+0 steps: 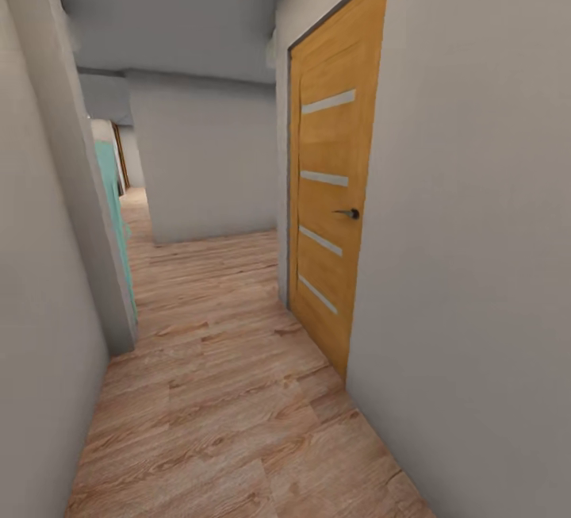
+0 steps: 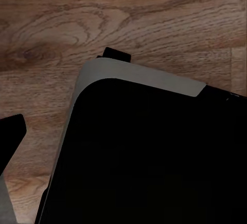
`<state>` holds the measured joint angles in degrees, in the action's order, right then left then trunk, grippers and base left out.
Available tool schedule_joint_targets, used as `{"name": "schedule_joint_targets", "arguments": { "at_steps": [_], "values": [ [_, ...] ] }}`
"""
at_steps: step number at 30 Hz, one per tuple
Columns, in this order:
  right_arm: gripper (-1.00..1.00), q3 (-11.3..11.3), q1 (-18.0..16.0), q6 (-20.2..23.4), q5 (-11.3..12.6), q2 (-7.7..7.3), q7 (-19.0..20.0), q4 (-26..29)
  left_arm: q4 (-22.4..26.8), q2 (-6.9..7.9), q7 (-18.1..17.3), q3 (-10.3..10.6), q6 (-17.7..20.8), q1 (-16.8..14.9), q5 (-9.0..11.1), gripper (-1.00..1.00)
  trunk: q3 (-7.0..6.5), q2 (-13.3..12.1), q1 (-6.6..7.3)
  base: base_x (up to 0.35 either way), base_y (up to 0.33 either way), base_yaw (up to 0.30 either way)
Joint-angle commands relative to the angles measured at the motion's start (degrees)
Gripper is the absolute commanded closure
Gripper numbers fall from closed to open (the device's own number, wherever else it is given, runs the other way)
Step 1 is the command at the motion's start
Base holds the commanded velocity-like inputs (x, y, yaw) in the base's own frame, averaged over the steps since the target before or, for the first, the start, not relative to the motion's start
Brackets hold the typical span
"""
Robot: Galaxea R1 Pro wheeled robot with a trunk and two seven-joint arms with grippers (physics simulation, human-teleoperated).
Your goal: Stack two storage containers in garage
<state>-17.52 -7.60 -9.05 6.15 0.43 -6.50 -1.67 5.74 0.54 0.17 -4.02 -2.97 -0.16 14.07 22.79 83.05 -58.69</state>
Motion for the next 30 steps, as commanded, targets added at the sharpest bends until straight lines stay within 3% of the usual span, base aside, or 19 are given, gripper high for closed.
{"name": "schedule_joint_targets", "arguments": {
  "at_steps": [1,20,30],
  "values": [
    [-1.0,-0.5,-0.1,-0.3,0.6,0.03,-0.1,-0.2,0.0,-0.02,0.0,-0.4,-0.1,0.0,0.0,-1.0,0.06,0.0,-0.03,0.323,0.0,0.28],
    [-1.0,-0.4,-0.1,-0.3,0.6,0.0,-0.2,-0.2,0.0,-0.08,0.0,-0.3,-0.4,0.0,0.1,-1.0,0.06,0.0,-0.03,0.322,0.0,0.276],
    [-1.0,-0.4,-0.1,-0.3,0.7,0.0,-0.3,-0.2,-0.1,0.03,-0.1,-0.3,-0.1,0.0,0.1,-1.0,0.06,0.0,-0.03,0.323,-0.058,0.009]
  ]
}}
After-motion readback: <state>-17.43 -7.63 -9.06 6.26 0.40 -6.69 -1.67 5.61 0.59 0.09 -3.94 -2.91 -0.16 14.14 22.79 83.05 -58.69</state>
